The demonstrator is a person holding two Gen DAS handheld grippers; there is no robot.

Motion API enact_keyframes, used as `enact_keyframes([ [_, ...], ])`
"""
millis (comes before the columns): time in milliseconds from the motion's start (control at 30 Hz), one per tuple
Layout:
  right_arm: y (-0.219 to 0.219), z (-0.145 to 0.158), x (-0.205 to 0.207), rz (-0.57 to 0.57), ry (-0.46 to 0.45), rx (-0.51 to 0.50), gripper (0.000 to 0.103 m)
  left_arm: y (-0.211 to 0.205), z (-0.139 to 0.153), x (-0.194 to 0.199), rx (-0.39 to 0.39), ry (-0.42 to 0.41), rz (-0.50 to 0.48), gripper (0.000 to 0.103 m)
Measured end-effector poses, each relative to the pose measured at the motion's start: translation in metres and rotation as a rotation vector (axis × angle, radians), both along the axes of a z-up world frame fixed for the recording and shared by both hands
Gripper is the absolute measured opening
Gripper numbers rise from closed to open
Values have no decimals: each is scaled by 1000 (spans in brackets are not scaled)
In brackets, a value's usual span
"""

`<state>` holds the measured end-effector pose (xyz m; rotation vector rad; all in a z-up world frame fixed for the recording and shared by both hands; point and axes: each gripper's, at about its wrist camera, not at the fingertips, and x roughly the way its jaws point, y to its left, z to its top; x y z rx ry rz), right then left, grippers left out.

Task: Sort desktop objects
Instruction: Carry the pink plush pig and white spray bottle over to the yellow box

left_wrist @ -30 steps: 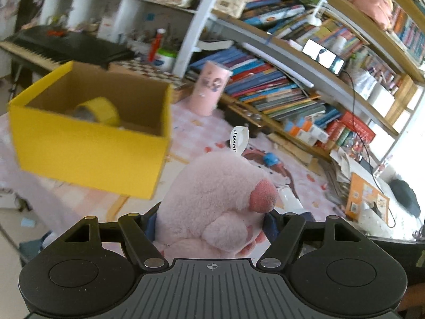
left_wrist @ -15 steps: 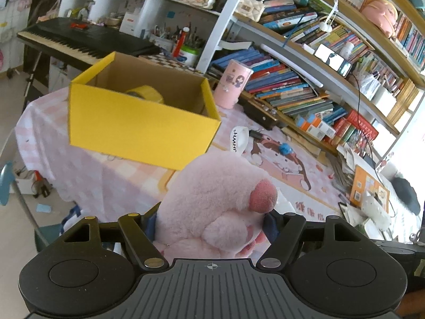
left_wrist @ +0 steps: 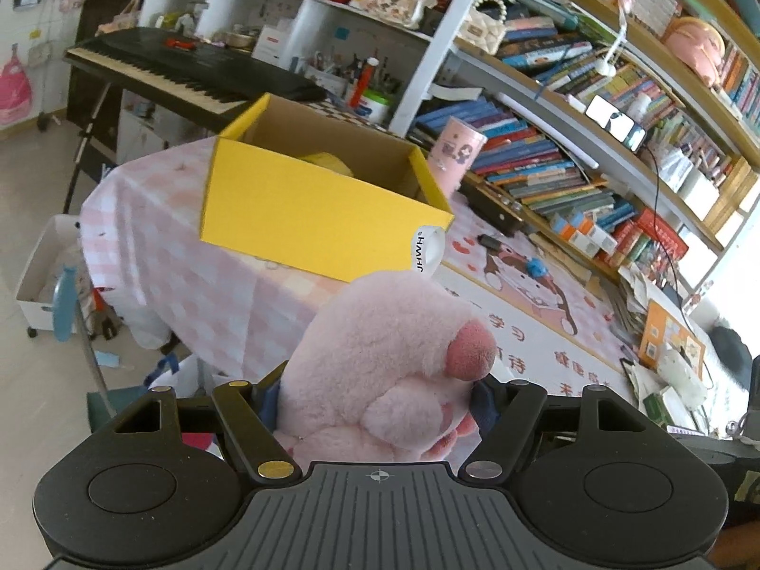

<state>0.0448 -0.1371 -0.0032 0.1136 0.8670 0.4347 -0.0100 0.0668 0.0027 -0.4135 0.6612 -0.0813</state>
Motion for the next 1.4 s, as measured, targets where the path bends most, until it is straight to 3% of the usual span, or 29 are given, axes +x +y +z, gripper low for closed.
enact_keyframes([
  [867, 45, 11, -4, 73, -41, -21, 30, 32, 6, -9, -7, -45, 37, 73],
  [1400, 54, 8, 39, 117, -29, -33, 30, 38, 2, 27, -14, -38, 69, 73],
])
